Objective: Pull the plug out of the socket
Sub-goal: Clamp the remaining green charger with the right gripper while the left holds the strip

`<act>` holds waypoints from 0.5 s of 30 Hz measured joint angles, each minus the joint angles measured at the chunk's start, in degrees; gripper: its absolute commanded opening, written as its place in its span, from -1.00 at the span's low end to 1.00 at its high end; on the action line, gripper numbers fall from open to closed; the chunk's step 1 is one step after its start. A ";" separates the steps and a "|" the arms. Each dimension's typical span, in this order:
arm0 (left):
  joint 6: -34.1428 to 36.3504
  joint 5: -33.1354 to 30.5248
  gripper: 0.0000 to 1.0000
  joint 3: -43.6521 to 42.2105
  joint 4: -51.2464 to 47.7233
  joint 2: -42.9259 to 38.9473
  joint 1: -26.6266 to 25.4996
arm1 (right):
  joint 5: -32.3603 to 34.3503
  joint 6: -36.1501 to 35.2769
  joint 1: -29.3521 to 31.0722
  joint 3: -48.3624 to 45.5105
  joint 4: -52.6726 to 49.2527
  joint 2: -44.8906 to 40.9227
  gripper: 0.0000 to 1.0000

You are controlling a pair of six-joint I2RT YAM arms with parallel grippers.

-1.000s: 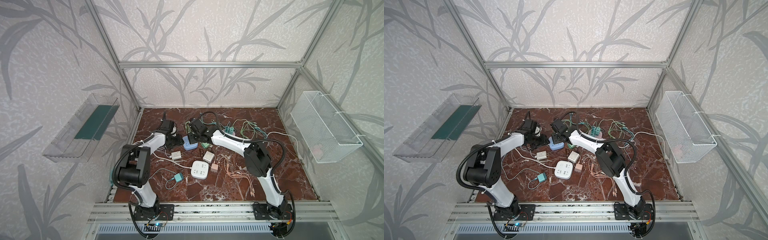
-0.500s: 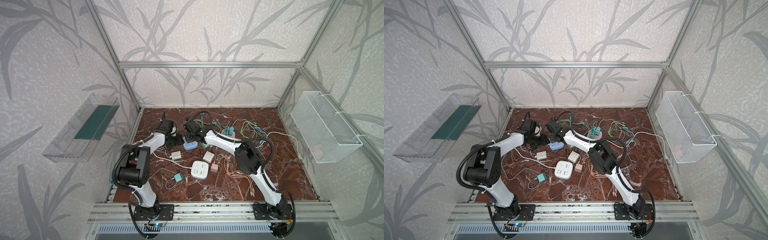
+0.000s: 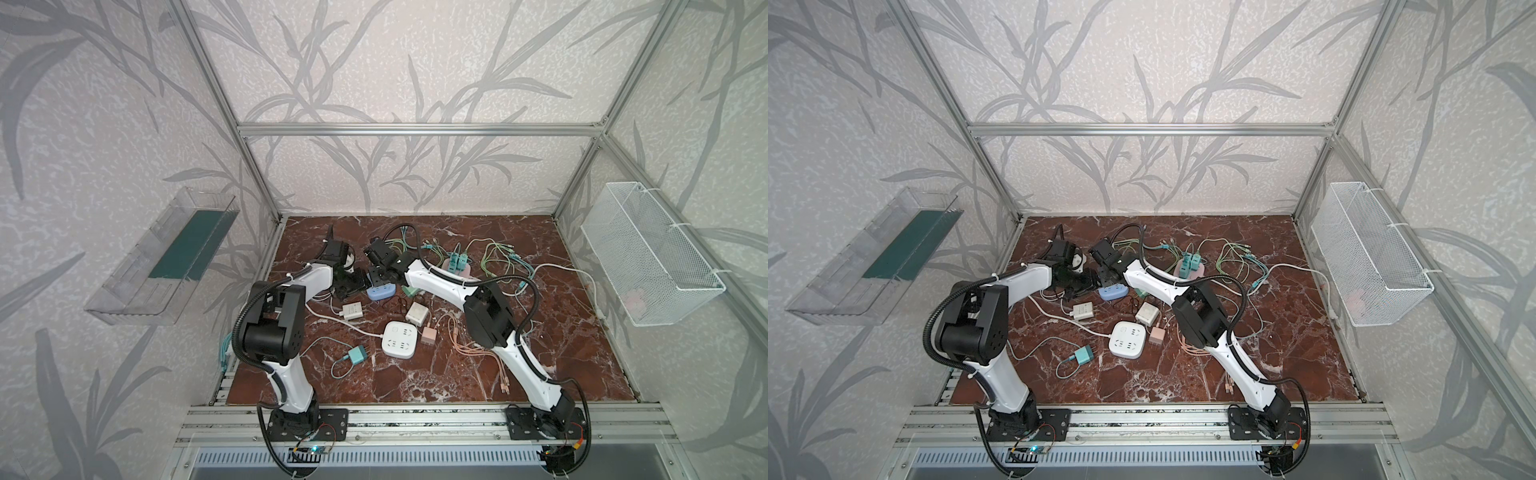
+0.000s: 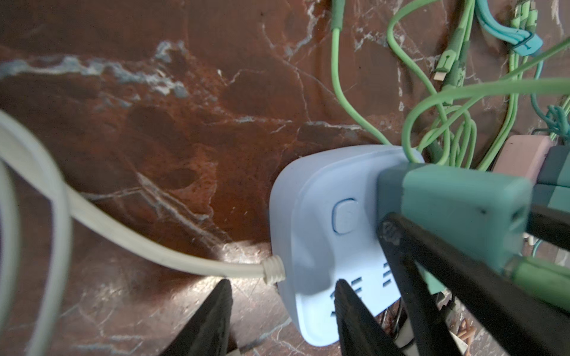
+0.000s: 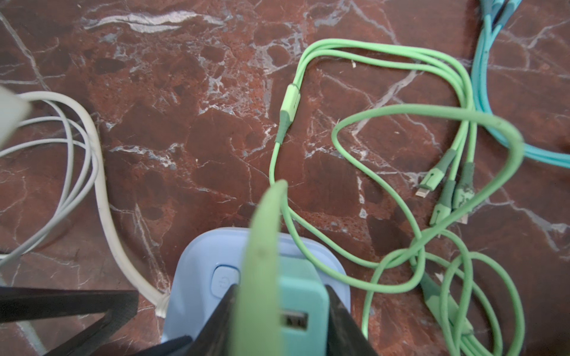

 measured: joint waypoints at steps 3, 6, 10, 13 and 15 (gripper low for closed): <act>-0.35 0.35 0.10 0.00 0.15 0.24 0.00 | -0.04 -0.04 0.00 0.02 -0.13 0.02 -0.23; -0.87 0.55 0.10 0.00 0.22 0.74 0.00 | -0.07 -0.09 0.00 0.04 -0.20 0.11 -0.25; -1.46 1.05 0.10 0.02 0.63 1.09 0.00 | -0.13 -0.17 -0.07 0.07 -0.42 0.20 -0.37; -1.99 1.57 0.10 0.24 0.61 1.42 0.00 | -0.22 0.04 -0.13 0.07 -0.37 0.20 -0.46; -2.36 1.86 0.10 0.50 0.61 1.70 0.00 | -0.24 0.11 -0.22 0.07 -0.42 0.20 -0.48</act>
